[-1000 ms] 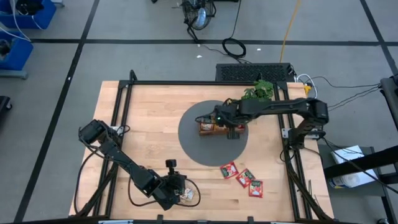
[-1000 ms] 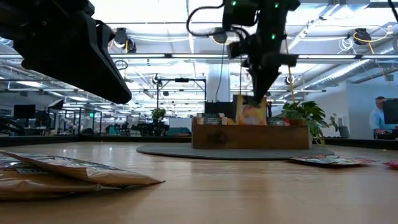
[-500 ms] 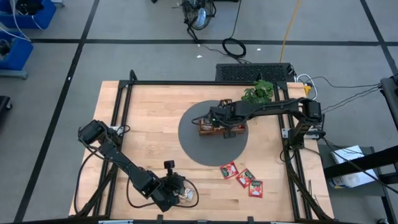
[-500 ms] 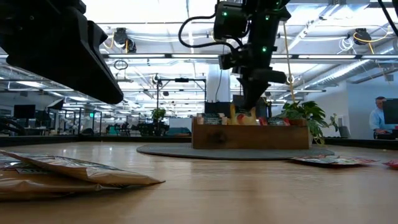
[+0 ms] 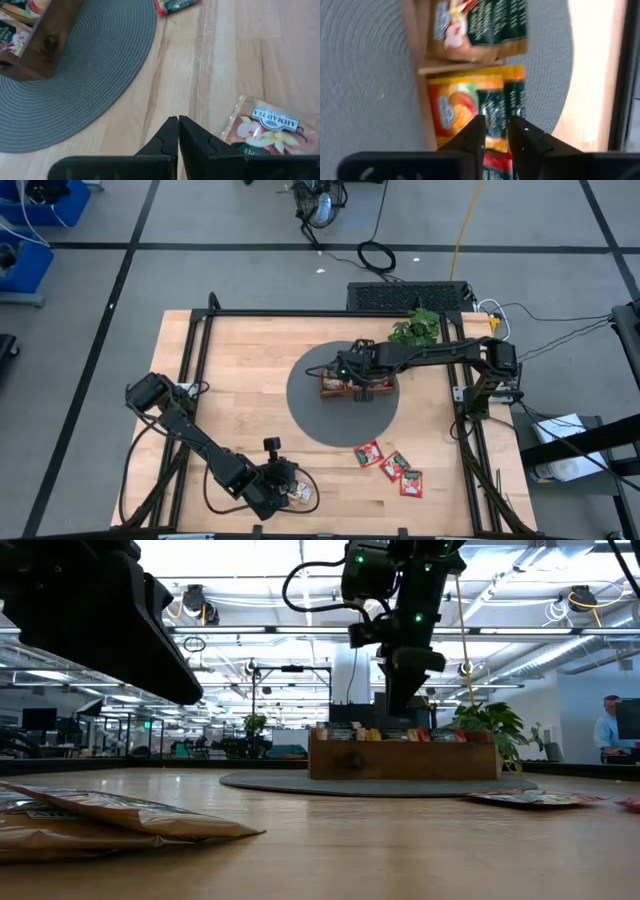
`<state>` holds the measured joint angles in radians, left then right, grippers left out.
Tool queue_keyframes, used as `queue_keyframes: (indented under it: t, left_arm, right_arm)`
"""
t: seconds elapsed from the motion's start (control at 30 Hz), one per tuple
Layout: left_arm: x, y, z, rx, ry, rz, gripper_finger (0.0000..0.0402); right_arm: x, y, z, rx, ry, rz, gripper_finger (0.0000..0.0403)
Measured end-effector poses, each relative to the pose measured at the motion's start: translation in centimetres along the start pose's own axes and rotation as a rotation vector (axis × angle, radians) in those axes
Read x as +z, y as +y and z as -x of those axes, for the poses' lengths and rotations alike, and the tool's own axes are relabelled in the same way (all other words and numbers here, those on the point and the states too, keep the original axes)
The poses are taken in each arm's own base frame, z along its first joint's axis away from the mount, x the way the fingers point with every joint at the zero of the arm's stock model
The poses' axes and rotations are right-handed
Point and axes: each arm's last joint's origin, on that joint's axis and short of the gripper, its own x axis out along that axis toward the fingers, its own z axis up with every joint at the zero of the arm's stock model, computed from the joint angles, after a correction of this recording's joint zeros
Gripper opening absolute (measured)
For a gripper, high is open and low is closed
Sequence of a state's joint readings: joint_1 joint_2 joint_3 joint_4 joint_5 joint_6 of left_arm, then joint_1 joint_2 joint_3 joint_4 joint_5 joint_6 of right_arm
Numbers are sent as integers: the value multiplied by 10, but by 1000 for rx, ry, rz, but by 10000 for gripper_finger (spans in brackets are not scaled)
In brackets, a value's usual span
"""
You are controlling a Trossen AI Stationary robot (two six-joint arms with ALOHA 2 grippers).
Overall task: Pick & Place Tea
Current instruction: Put the yellow tea bag to the middle section into the wooden organizer, then adjust the wooden organizer
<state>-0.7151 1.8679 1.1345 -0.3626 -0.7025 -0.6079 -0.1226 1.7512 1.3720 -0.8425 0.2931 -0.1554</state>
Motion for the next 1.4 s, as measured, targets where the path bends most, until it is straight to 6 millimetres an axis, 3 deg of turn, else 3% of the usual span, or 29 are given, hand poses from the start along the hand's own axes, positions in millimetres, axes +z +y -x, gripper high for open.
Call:
queue_keyframes:
  t: [0.17, 0.3, 0.43, 0.5, 0.67, 0.8, 0.9, 1.0, 1.17, 1.4]
  left_arm:
    - [-12, 4, -5, 20, 8, -2, 21]
    - [-22, 7, -8, 6, 52, 19, 21]
    - [-18, 3, -4, 30, 5, 12, 21]
    - [-15, 0, -1, 22, -6, 0, 21]
    - [-17, -6, 5, -1, -20, 15, 21]
    - [-9, -1, 16, 51, -94, 14, 21]
    - [4, 11, 21, 156, -182, 31, 21]
    - [14, 22, 24, 178, -201, 81, 21]
    - [5, 18, 19, 134, -123, 47, 21]
    - [-7, 13, 3, 149, -66, 19, 21]
  right_arm:
    - [-3, -4, 17, -34, -43, -59, 103]
    - [-9, 0, 58, 31, -178, -154, 113]
    - [-16, 30, 102, 257, -371, -144, 110]
    - [-23, 59, 108, 303, -472, -88, 103]
    - [-45, 133, 80, 379, -790, 74, 71]
    - [-60, 162, 59, 397, -1060, 142, 30]
    - [-67, 164, 44, 335, -1154, 187, 5]
    - [-67, 154, 35, 280, -1126, 123, 7]
    - [-69, 144, 16, 277, -978, 47, 1]
    - [-76, 136, 11, 68, -869, -26, 1]
